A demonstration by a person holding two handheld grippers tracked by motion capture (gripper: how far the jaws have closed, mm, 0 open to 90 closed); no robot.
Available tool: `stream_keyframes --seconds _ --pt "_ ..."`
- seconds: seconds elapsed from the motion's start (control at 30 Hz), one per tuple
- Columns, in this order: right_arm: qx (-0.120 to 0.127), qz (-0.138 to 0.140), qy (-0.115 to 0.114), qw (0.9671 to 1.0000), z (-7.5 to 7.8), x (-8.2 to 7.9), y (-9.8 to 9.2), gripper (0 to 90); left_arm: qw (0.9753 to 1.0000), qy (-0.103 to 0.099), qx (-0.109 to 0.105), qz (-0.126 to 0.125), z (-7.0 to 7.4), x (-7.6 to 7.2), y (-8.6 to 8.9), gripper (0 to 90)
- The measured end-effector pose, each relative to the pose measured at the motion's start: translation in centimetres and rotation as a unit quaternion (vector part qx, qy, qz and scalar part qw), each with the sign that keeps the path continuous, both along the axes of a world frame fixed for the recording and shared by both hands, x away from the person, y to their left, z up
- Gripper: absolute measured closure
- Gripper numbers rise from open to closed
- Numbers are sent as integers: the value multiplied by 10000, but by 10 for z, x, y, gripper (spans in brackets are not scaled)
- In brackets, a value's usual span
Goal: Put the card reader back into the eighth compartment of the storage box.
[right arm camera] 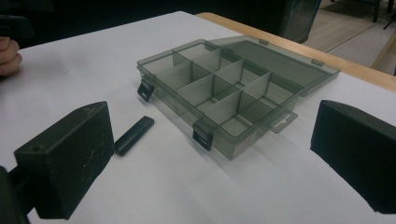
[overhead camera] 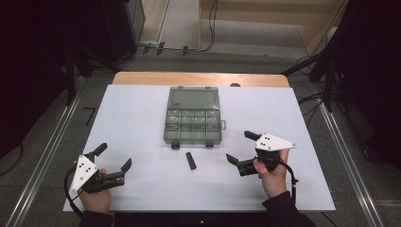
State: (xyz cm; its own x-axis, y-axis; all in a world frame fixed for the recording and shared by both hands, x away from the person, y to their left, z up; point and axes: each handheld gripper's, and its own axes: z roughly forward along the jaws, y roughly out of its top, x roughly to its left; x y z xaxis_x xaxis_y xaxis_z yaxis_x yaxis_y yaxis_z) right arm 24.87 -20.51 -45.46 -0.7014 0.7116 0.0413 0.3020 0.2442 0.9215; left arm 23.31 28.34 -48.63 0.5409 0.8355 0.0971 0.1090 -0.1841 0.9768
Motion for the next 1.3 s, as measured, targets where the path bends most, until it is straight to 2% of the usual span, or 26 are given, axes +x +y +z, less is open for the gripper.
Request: stream_keyframes --seconds 0.83,1.07,1.3 --pt "-99 348 59 9993 5 14 39 18 10000 1 -17 -9 0 0 1 23" --pt "-188 423 65 9989 8 18 48 18 10000 0 -25 -9 0 0 1 23" --pt "-344 520 185 9979 8 25 62 18 10000 0 -30 -12 0 0 1 23"
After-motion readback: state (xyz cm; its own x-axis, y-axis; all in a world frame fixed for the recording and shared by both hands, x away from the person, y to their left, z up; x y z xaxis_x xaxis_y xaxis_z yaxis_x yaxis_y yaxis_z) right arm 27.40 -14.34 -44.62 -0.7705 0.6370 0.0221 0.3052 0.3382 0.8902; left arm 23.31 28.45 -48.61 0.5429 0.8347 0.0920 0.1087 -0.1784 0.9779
